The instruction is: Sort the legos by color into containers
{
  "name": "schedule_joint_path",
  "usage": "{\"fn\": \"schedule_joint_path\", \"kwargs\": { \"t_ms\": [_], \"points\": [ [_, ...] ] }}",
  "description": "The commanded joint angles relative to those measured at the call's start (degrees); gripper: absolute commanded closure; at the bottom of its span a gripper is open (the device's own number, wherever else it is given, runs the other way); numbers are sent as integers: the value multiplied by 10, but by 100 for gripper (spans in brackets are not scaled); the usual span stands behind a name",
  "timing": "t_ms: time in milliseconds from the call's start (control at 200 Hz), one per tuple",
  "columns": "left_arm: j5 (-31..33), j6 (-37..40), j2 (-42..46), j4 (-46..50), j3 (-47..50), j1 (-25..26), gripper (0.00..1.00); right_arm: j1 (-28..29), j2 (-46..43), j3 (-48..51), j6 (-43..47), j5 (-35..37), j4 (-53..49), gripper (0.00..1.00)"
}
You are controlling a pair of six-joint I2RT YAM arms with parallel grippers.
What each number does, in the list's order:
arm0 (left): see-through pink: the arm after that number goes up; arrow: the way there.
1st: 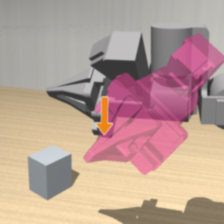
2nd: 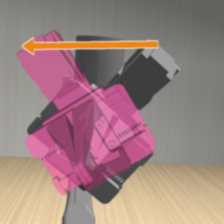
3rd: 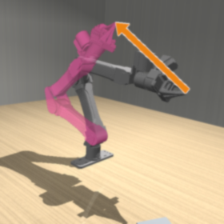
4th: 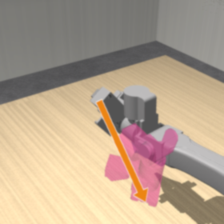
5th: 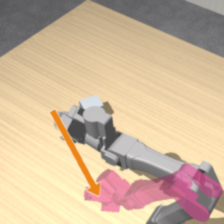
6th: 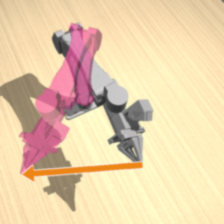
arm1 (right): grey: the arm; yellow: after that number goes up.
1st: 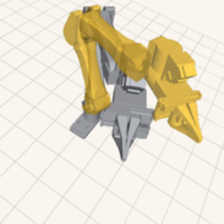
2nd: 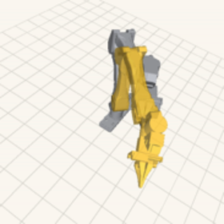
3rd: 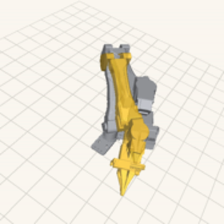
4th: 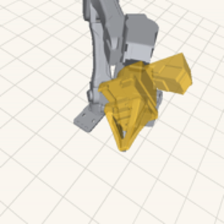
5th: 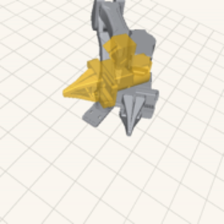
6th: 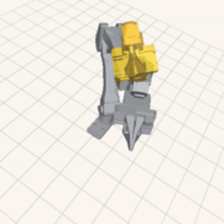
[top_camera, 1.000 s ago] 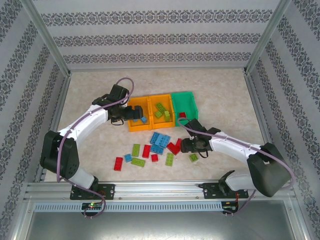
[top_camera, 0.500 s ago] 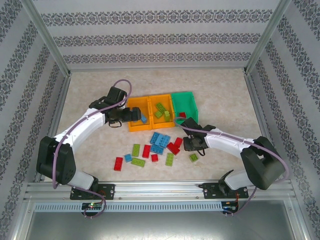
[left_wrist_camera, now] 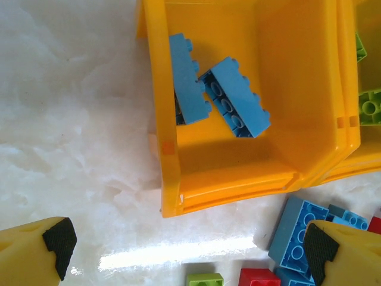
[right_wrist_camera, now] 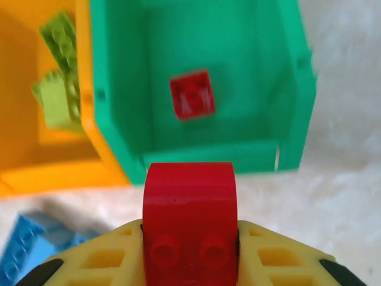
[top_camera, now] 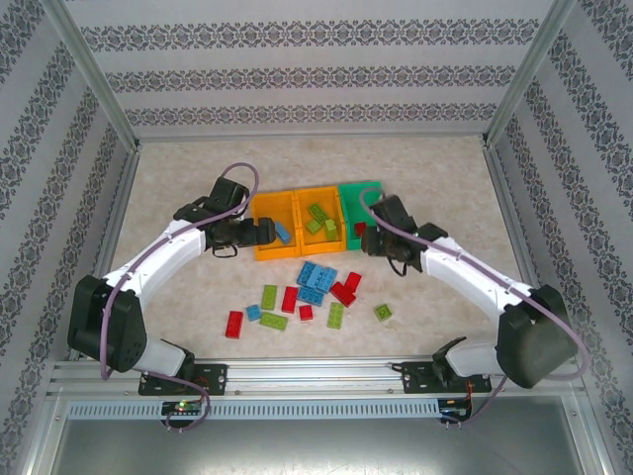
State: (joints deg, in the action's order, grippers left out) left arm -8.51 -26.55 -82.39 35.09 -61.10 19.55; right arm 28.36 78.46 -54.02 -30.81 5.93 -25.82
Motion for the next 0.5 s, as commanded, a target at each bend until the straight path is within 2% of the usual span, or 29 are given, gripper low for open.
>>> {"fn": "schedule_joint_path", "kwargs": {
  "t_ms": [0, 255, 495],
  "points": [
    [12, 11, 15, 7, 14, 7, 0, -20, 56, -60, 24, -17, 24, 70],
    [22, 18, 31, 25, 52, 7, 0, -62, 222, -201, 30, -39, 1, 69],
    [-4, 22, 50, 12, 94, 7, 0, -69, 283, -252, 33, -56, 3, 58]
  ]
}}
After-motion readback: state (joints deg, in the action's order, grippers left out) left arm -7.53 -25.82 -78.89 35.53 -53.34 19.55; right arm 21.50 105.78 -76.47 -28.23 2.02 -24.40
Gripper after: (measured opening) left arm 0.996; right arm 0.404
